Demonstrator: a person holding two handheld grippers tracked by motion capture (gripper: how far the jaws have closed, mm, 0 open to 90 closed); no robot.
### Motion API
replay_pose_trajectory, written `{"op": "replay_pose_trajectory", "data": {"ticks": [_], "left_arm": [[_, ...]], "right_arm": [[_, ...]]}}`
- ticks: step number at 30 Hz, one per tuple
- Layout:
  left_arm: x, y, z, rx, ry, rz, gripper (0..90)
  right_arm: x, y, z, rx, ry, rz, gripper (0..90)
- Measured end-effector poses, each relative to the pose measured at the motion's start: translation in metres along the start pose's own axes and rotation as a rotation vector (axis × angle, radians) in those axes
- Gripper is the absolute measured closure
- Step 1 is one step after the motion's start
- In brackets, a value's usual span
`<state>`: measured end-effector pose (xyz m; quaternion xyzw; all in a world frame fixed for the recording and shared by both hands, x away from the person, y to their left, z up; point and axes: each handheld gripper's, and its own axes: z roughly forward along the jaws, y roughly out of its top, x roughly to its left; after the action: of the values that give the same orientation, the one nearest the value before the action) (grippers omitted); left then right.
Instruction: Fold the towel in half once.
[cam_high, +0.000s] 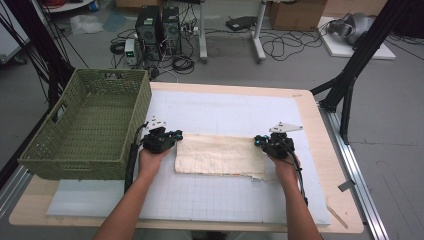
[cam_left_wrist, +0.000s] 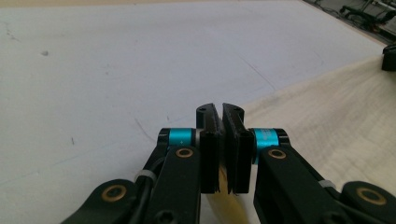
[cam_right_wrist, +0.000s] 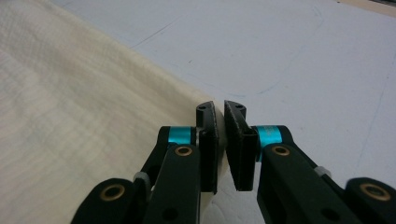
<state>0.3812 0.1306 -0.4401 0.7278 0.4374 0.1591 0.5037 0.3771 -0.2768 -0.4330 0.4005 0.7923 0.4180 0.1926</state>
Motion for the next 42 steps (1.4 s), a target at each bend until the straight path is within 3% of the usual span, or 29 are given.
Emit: {"op": "replay_pose_trajectory", "data": {"ticks": [4, 10, 16, 19, 21, 24, 33, 36, 39, 40, 42], "left_arm": [[-0.003, 0.000, -0.009, -0.019, -0.015, 0.003, 85.0], [-0.010, -0.006, -0.020, -0.010, -0.033, 0.025, 85.0], [-0.022, -0.002, -0.030, -0.012, -0.049, 0.064, 85.0], [-0.028, -0.010, -0.035, -0.015, -0.056, 0.058, 85.0], [-0.032, -0.016, -0.038, 0.011, -0.056, 0.084, 85.0], [-0.035, -0.023, -0.042, 0.016, -0.062, 0.086, 85.0], [-0.036, -0.042, -0.049, 0.023, -0.076, 0.064, 83.1], [-0.035, -0.044, -0.052, 0.010, -0.087, 0.063, 75.8], [-0.033, -0.042, -0.058, -0.021, -0.070, 0.027, 61.1], [-0.033, -0.041, -0.061, -0.047, -0.059, -0.005, 56.9], [-0.032, -0.036, -0.065, -0.092, -0.078, -0.049, 53.4]], "right_arm": [[0.004, 0.001, -0.007, -0.009, 0.018, -0.050, 84.1], [0.010, -0.003, -0.017, -0.030, 0.063, -0.070, 83.8], [0.015, -0.017, -0.032, -0.054, 0.097, -0.049, 83.8], [0.019, -0.024, -0.039, -0.049, 0.114, -0.055, 83.7], [0.022, -0.029, -0.042, -0.047, 0.123, -0.059, 83.7], [0.024, -0.035, -0.048, -0.050, 0.123, -0.067, 83.5], [0.035, -0.047, -0.053, -0.011, 0.134, -0.094, 81.3], [0.037, -0.050, -0.054, 0.005, 0.137, -0.094, 81.3], [0.037, -0.052, -0.056, 0.006, 0.154, -0.088, 78.5], [0.038, -0.052, -0.057, 0.010, 0.157, -0.087, 78.4], [0.038, -0.053, -0.058, 0.016, 0.163, -0.091, 78.1]]}}
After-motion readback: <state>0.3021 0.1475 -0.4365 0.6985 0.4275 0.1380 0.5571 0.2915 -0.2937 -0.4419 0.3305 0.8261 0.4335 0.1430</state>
